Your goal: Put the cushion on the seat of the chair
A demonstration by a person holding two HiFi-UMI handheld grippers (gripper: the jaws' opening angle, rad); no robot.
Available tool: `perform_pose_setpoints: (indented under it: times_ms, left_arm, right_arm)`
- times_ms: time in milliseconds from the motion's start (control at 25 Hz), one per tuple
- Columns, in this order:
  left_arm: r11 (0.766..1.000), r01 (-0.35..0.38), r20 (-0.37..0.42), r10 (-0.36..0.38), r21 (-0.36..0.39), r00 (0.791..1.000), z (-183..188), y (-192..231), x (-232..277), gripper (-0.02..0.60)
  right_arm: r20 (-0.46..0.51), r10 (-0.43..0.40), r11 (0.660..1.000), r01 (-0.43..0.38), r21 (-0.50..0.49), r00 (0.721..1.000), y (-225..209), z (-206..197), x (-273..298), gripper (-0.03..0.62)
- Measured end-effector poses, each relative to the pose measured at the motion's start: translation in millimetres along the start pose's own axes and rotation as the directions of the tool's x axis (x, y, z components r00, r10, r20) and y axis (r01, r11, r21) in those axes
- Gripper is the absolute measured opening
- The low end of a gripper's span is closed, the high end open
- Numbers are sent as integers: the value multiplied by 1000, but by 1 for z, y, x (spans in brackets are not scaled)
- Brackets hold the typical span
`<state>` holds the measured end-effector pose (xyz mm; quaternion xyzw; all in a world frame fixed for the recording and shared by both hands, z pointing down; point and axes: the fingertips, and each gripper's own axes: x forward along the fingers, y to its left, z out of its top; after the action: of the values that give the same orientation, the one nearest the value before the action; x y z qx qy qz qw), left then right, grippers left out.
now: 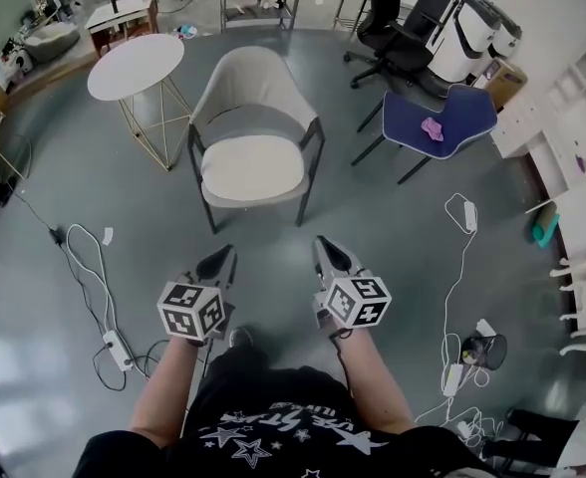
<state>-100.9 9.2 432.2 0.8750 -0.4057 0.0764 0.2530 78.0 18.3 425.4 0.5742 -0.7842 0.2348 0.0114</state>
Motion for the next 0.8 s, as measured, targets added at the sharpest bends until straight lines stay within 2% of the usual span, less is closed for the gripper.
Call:
perform_pose_setpoints:
  times_ms: [320,560,800]
  left_arm:
    - [999,-47,42,47,12,998,-16,-59,-26,8]
    - [998,-45,59,43,42,997,-39,-107,-55,8]
    - [998,-61,87,58,32,995,-66,-147,-92,8]
  right_arm:
    - [-25,46,999,-46,-6,999,-11,-13,-60,3]
    - [-32,83,995,-85,-60,996,-2,-25,-107,3]
    - [-44,108,991,-111,-71,993,3,-46,-161,3]
